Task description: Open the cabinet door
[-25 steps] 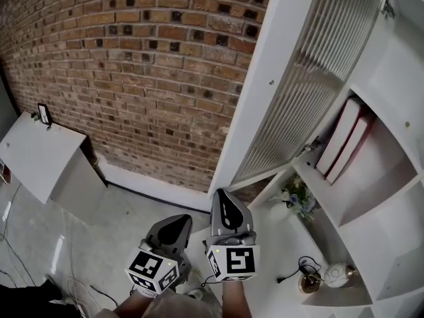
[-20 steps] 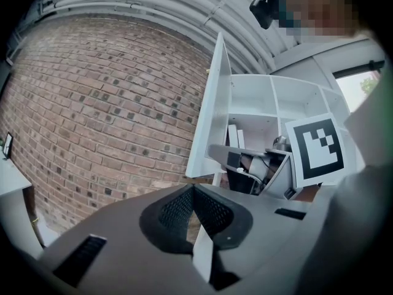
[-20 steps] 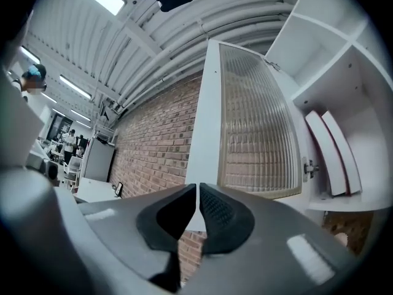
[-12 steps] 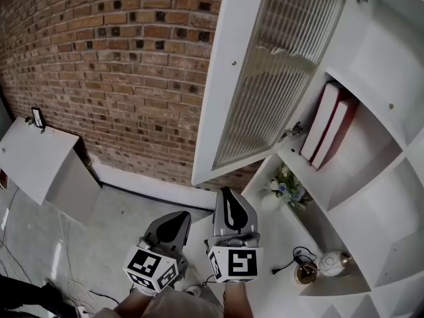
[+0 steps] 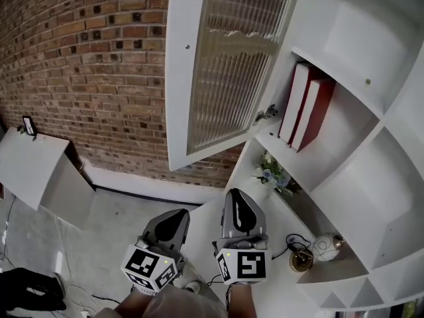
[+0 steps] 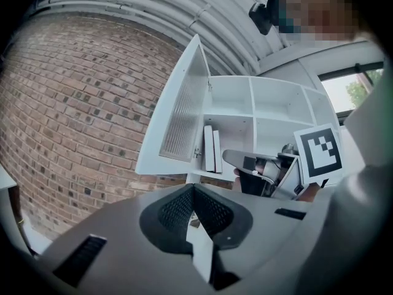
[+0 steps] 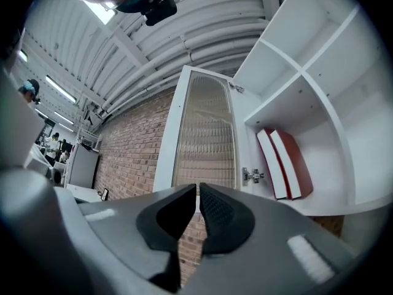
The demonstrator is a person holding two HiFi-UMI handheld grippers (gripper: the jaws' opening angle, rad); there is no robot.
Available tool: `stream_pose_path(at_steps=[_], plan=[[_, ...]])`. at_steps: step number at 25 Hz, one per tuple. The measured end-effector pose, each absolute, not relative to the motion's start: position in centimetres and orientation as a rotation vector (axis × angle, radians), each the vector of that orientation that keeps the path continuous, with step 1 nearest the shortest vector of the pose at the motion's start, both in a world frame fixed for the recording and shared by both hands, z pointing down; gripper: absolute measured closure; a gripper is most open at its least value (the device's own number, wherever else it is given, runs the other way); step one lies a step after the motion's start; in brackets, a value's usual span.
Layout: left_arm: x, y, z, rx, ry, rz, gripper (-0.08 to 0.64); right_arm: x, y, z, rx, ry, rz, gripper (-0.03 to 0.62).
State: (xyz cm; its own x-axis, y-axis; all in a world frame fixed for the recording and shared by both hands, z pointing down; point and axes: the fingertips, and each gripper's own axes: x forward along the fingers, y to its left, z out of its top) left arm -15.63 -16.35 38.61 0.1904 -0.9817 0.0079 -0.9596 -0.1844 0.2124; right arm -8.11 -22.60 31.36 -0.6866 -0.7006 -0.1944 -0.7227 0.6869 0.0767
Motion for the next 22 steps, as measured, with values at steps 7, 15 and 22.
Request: stream_pose_path(at_steps=[7,15,22], plan=[[-11.8,-16.8,37.7,2.371,-1.814,-0.196,0.551,-3.0,-21.4,31.2,-1.255,2.713,0.260,0.578],[-8.8,-17.6,37.3,2.440,-1.747,-0.181,0.551,1.7,-21.1,31.9,-1.326,2.713,0.255,0.578],[-7.8,-17.8,37.5,2.465,-1.731,-0.149,0.551,4.6,-21.3,33.1,-1.401,2.678,0.196,0.578]])
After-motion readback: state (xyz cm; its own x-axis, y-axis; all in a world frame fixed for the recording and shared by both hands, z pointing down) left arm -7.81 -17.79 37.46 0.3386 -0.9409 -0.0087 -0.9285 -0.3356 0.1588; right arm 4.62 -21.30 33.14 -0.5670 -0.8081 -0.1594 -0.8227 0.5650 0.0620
